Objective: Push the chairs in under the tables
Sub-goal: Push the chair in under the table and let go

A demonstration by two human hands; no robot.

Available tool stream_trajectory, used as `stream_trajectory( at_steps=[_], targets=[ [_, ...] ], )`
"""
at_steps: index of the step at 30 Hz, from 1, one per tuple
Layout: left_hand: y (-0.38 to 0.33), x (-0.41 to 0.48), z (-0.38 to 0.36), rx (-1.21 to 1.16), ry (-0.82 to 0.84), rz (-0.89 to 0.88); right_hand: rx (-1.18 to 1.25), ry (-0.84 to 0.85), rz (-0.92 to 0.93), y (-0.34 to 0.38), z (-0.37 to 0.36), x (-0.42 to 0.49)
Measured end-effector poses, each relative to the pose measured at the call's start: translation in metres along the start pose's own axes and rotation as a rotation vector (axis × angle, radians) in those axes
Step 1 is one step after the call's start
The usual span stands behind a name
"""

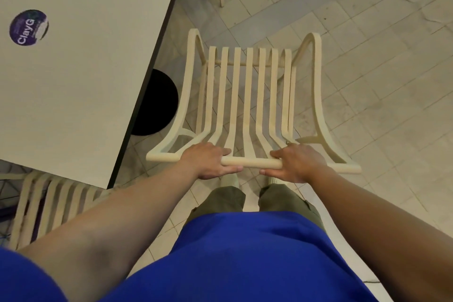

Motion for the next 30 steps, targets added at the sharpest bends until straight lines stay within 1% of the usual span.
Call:
stream_trajectory(
  at_steps=[4,11,20,30],
  targets=[
    [-0.002,0.002,-0.001,-0.017,0.002,0.047,-0.011,-0.014,0.029,-0.006,-0.002,0.002],
    [-0.027,0.009,0.005,-0.052,-0.012,0.117,-0.059,-0.009,0.120,-0.035,0.009,0.007],
    [-0.064,0.014,0.001,-0.157,-0.032,0.215,-0.141,0.001,0.282,-0.070,0.020,0.015],
    [-0.119,0.017,0.006,-0.300,-0.091,0.346,-0.237,0.036,0.400,-0.111,0.037,0.019]
  ],
)
Point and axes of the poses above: each hand's wrist, its own x-axis towards the middle knuckle, its own z-axis out of the back of the hand, y = z × x, the point moved 8 cm from there along x, towards the middle knuckle, and after that the axes turned 6 degrees about -y, right-handed, at the moved point
